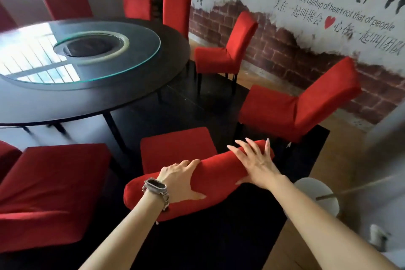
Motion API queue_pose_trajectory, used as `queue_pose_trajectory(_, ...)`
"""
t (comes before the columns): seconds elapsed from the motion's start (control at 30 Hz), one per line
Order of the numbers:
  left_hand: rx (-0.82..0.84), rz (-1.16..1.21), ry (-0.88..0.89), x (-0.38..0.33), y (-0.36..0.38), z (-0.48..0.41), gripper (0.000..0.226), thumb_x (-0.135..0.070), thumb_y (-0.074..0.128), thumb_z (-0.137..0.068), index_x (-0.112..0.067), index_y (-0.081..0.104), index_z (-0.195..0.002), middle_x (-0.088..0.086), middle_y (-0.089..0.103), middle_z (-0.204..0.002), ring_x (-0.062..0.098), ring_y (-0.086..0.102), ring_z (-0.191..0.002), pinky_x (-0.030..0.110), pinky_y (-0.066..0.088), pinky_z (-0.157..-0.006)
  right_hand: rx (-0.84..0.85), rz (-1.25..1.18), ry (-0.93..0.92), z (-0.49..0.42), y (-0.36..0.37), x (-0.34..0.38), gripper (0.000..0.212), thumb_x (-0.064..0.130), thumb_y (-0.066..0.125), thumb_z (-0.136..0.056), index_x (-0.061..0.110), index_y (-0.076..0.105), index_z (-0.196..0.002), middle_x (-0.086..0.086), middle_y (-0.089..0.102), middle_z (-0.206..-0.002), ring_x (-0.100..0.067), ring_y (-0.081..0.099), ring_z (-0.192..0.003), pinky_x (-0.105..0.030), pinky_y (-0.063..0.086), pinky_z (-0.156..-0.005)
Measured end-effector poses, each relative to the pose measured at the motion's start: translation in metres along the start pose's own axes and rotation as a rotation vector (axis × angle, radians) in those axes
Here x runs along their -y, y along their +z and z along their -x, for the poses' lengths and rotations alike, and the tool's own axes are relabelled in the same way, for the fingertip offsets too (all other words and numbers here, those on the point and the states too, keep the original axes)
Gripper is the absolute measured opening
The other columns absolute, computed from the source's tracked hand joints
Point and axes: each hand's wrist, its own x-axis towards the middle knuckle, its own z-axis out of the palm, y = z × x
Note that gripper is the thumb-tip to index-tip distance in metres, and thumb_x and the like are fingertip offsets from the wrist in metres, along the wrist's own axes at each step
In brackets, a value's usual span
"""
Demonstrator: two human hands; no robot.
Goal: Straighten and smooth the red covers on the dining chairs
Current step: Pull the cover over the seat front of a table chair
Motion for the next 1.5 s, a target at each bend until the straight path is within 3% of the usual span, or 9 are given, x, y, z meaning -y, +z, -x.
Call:
queue_pose_trajectory(0.07, -0.017, -0.030, -0.025, -0.001, -0.002, 0.000, 0.101, -0.090, 0.046, -0.058, -0.034, 0.025, -0.140, -0.007, 0.059, -0.119, 0.018, 0.061, -0.102, 0.036, 0.046, -0.083, 0.049, 0.017, 0.023, -0.003, -0.005, -0.006, 0.108, 0.067, 0.064, -0.070, 0.031, 0.003, -0.152, 0.002, 0.003, -0.159, -0.027, -0.002, -0.147, -0.073, -0.004, -0.104)
queue_pose_trajectory(0.2, -0.074, -0.044, -0.077, -0.004, -0.001, 0.000, 0.093, -0.091, 0.043, -0.059, -0.027, 0.041, -0.126, -0.004, 0.066, -0.093, 0.018, 0.064, -0.083, 0.030, 0.044, -0.068, 0.049, 0.045, -0.043, -0.013, -0.006, -0.008, 0.100, 0.070, 0.062, -0.070, 0.024, 0.020, -0.149, 0.006, 0.030, -0.149, -0.023, 0.019, -0.143, -0.068, 0.002, -0.109)
queue_pose_trajectory(0.33, -0.073, -0.033, -0.143, -0.007, -0.002, 0.004, 0.088, -0.092, 0.044, -0.058, -0.024, 0.049, -0.115, -0.004, 0.064, -0.086, 0.018, 0.063, -0.079, 0.028, 0.042, -0.064, 0.099, 0.103, -0.170, -0.025, -0.012, -0.012, 0.099, 0.071, 0.062, -0.069, 0.019, 0.025, -0.146, 0.004, 0.042, -0.137, -0.020, 0.039, -0.130, -0.059, 0.008, -0.115)
queue_pose_trajectory(0.5, -0.094, 0.006, -0.198, -0.009, -0.001, 0.004, 0.087, -0.092, 0.044, -0.057, -0.027, 0.052, -0.116, -0.005, 0.064, -0.084, 0.018, 0.064, -0.078, 0.027, 0.042, -0.065, 0.132, 0.169, -0.329, -0.040, -0.017, -0.022, 0.095, 0.072, 0.061, -0.070, 0.020, 0.029, -0.142, 0.004, 0.049, -0.126, -0.020, 0.050, -0.117, -0.049, 0.022, -0.115)
queue_pose_trajectory(0.7, -0.093, 0.057, -0.262, -0.013, -0.005, 0.001, 0.078, -0.091, 0.047, -0.057, -0.033, 0.058, -0.109, -0.015, 0.051, -0.069, 0.008, 0.050, -0.064, 0.022, 0.039, -0.064, 0.150, 0.242, -0.433, -0.056, -0.025, -0.025, 0.091, 0.072, 0.061, -0.070, 0.019, 0.033, -0.139, 0.002, 0.050, -0.123, -0.023, 0.054, -0.110, -0.046, 0.036, -0.106)
queue_pose_trajectory(0.83, -0.111, 0.084, -0.323, -0.016, -0.005, 0.001, 0.076, -0.090, 0.049, -0.057, -0.034, 0.059, -0.108, -0.012, 0.064, -0.080, 0.009, 0.056, -0.069, 0.023, 0.039, -0.065, 0.147, 0.316, -0.476, -0.069, -0.028, -0.025, 0.091, 0.073, 0.060, -0.070, 0.020, 0.032, -0.139, 0.002, 0.049, -0.123, -0.022, 0.055, -0.108, -0.045, 0.037, -0.104)
queue_pose_trajectory(1.17, -0.297, 0.064, -0.472, -0.010, -0.001, -0.013, 0.086, -0.095, 0.039, -0.056, -0.030, 0.055, -0.111, -0.009, 0.068, -0.090, 0.013, 0.065, -0.081, 0.025, 0.039, -0.065, 0.180, 0.357, -0.386, -0.116, -0.039, -0.016, 0.098, 0.066, 0.065, -0.071, 0.022, 0.021, -0.146, 0.001, 0.040, -0.133, -0.024, 0.048, -0.119, -0.057, 0.029, -0.107)
queue_pose_trajectory(1.5, -0.296, 0.053, -0.528, 0.020, -0.007, -0.027, 0.086, -0.094, 0.040, -0.057, -0.029, 0.055, -0.110, -0.008, 0.067, -0.092, 0.014, 0.065, -0.084, 0.026, 0.042, -0.067, 0.159, 0.326, -0.330, -0.151, -0.043, 0.007, 0.102, 0.061, 0.071, -0.069, 0.024, 0.019, -0.147, -0.003, 0.031, -0.141, -0.030, 0.036, -0.129, -0.068, 0.021, -0.106)
